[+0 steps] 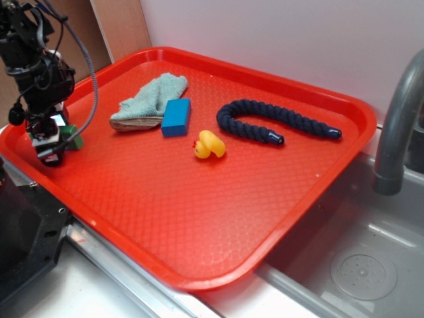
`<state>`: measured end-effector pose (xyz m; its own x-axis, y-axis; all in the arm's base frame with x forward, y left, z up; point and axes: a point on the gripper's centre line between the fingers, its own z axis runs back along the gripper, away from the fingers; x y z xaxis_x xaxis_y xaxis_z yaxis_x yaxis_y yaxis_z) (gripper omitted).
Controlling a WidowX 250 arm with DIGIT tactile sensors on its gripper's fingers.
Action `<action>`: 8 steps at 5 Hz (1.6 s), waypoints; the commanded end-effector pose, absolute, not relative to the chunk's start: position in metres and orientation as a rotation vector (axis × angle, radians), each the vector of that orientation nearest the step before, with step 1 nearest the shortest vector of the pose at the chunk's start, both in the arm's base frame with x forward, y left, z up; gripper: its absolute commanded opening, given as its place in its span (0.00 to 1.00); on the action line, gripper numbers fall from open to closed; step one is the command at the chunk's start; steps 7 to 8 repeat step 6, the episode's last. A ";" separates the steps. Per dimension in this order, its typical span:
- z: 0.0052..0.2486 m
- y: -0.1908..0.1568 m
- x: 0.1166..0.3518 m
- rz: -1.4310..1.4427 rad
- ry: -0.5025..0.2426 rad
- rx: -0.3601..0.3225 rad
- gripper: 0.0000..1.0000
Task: Grab the green block.
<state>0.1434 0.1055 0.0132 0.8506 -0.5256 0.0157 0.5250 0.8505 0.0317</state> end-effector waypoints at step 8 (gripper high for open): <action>0.208 -0.017 0.170 0.146 -0.162 -0.071 0.00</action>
